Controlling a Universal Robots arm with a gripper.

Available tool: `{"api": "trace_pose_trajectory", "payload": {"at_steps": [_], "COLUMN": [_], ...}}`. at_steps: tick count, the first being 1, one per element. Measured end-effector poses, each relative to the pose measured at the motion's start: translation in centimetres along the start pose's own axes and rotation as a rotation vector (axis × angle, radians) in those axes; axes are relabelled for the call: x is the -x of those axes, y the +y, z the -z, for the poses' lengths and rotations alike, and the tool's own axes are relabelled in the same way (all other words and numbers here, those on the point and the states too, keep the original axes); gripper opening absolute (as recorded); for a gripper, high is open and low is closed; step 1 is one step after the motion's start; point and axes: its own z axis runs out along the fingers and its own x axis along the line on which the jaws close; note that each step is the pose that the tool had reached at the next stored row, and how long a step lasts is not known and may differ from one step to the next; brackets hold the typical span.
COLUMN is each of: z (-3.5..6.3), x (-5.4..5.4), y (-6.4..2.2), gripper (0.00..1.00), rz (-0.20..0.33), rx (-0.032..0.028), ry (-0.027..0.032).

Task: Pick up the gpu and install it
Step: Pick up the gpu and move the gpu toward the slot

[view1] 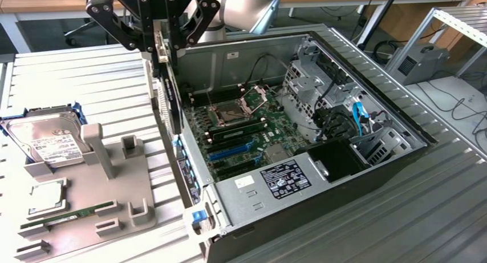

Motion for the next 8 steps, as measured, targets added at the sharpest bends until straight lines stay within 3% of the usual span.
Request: {"api": "trace_pose_trajectory", "payload": {"at_steps": [8], "z": [-0.01], "x": [0.16], "y": [0.01], "gripper": [0.26], "rz": [0.0], "rx": [0.0], "ry": [0.0]}}
